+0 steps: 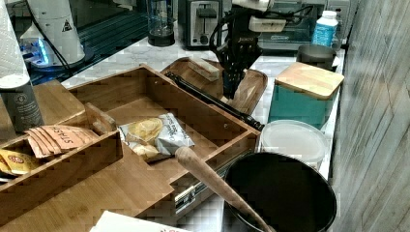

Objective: Close the drawer.

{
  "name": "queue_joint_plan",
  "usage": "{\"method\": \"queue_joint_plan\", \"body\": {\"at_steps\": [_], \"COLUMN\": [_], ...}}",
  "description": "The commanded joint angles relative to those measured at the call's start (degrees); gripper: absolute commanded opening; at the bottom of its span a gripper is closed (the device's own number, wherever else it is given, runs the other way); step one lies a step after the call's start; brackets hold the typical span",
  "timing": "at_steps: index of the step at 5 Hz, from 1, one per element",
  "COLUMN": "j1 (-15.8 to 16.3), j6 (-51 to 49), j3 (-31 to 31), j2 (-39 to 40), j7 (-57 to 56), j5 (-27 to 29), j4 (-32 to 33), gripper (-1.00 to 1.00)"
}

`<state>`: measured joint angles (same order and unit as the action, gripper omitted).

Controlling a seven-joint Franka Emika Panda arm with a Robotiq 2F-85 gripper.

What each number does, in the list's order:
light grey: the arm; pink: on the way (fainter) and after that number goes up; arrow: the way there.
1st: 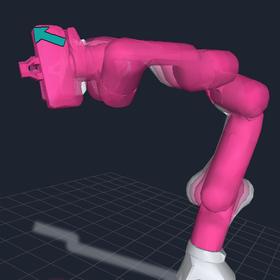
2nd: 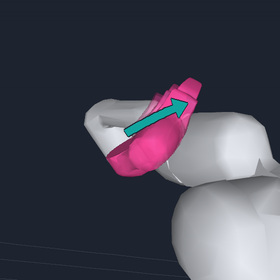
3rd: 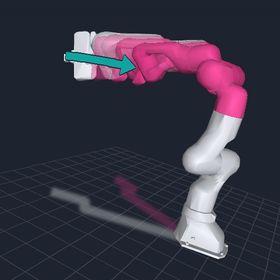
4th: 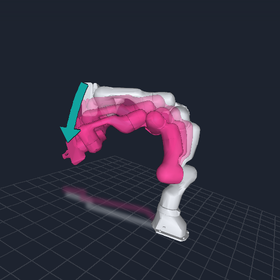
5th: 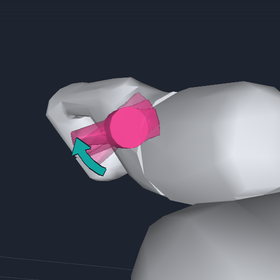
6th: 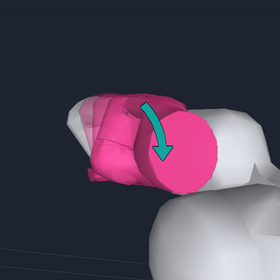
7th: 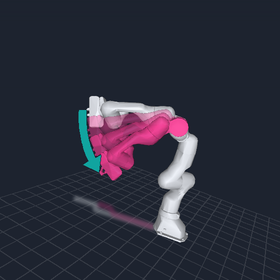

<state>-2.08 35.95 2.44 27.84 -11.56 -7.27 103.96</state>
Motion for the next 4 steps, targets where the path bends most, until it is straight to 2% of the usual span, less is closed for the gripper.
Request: {"method": "queue_joint_plan", "body": {"at_steps": [1, 3, 4], "j1": [-4.05, -10.52, -13.9], "j6": [3.23, 4.56, 8.32], "j3": [1.11, 1.23, 2.4], "j2": [-2.94, -5.55, -7.33], "j7": [-6.91, -18.33, -22.82], "j5": [-1.5, 2.1, 5.12], "j4": [0.48, 5.63, 10.88], "gripper": [-1.0, -1.0, -1.0]}}
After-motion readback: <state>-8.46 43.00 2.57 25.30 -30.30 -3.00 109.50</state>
